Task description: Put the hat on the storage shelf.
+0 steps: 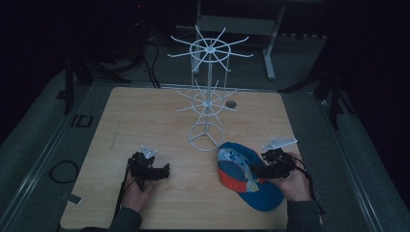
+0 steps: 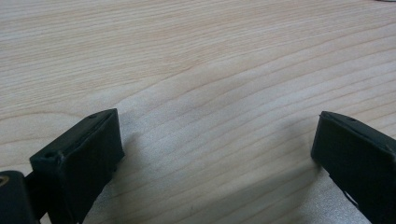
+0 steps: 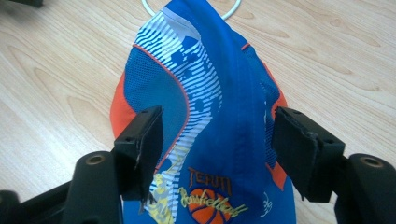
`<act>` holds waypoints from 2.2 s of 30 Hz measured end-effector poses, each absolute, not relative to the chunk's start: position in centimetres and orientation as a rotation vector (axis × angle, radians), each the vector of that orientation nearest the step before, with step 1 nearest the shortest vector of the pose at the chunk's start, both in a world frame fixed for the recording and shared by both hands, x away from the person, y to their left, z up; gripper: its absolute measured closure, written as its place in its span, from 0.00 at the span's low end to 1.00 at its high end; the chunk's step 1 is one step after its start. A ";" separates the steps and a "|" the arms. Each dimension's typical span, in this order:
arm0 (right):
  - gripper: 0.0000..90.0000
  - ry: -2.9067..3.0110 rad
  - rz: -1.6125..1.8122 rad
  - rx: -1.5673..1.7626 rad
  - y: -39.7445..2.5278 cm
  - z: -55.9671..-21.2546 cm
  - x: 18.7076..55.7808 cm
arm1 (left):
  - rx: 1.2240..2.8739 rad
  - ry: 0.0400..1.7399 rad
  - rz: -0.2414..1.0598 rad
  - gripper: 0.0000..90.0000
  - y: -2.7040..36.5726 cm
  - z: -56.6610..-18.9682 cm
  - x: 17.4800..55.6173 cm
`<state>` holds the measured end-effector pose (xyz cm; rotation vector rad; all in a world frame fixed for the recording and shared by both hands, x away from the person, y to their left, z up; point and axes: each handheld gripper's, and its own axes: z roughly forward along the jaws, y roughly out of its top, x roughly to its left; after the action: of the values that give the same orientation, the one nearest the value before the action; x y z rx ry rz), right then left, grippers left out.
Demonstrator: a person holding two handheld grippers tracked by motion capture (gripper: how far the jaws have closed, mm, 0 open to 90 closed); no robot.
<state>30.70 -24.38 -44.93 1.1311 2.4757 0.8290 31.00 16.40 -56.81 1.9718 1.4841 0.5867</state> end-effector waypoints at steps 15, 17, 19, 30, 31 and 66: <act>0.36 2.518 0.773 1.085 -23.0 -44.6 32.5 | 1.974 1.484 0.585 0.03 16.4 -56.8 31.0; 0.36 2.524 0.766 1.075 -22.7 -44.6 32.8 | 1.974 1.485 0.584 0.03 16.4 -56.8 31.0; 0.35 2.532 0.756 1.066 -22.4 -44.6 33.1 | 1.973 1.485 0.584 0.03 16.4 -56.8 31.0; 0.34 2.566 0.713 1.026 -21.1 -44.9 34.4 | 1.968 1.486 0.586 0.03 16.4 -56.8 31.0; 0.34 2.570 0.706 1.023 -21.0 -44.9 34.5 | 1.968 1.486 0.586 0.03 16.4 -56.8 31.0; 0.34 2.659 0.602 0.983 -18.7 -45.9 37.2 | 1.974 1.483 0.587 0.03 16.4 -56.8 31.0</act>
<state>37.23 -18.67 -45.92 0.9833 2.6588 0.6020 31.00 16.42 -56.80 1.9743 1.4826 0.5869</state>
